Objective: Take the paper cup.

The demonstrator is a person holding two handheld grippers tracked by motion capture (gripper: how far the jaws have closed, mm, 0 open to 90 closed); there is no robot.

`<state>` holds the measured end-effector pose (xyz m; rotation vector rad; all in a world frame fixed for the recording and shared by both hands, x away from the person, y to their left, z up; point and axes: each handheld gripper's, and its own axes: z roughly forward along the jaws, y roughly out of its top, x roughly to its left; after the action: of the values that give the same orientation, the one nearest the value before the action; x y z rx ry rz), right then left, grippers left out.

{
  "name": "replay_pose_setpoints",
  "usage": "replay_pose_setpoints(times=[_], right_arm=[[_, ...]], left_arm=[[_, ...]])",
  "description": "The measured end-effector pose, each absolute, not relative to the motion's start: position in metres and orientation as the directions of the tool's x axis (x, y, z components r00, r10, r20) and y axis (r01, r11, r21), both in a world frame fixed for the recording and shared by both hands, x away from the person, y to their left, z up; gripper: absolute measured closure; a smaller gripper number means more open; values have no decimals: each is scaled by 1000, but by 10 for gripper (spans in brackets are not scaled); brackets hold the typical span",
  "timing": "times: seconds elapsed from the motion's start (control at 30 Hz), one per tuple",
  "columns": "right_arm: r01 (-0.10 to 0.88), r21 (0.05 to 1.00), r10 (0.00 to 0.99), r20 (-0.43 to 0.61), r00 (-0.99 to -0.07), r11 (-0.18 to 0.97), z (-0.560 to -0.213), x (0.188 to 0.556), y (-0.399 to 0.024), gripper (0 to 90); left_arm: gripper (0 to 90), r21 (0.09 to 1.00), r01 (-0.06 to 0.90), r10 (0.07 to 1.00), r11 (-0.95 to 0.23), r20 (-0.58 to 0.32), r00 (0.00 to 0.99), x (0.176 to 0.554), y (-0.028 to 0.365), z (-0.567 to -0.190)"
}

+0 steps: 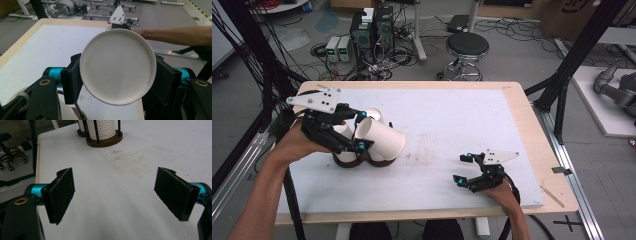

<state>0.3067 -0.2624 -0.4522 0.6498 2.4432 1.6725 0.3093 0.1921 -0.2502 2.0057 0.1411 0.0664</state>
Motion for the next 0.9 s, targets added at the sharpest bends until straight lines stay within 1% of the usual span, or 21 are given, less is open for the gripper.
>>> replay_pose_setpoints(times=[0.13, 0.33, 0.47, 0.8, 0.9], right_arm=[[283, 910, 406, 147, -902, 301, -452, 307, -262, 174], [288, 910, 403, 153, -902, 299, -452, 307, -263, 174], [295, 908, 408, 159, -899, 296, -452, 308, -263, 174], [276, 909, 415, 131, -900, 311, -452, 306, -261, 174], [277, 910, 413, 134, -901, 309, -452, 306, -262, 174]], left_arm=[[330, 924, 92, 142, -370, -42, 989, 303, 195, -265], [330, 937, 105, 160, -333, -54, 986, 296, 197, -286], [330, 935, 126, 172, -331, -72, 982, 295, 197, -297], [329, 939, 129, 153, -319, -83, 985, 292, 198, -316], [329, 943, 119, 154, -310, -73, 985, 291, 200, -319]])
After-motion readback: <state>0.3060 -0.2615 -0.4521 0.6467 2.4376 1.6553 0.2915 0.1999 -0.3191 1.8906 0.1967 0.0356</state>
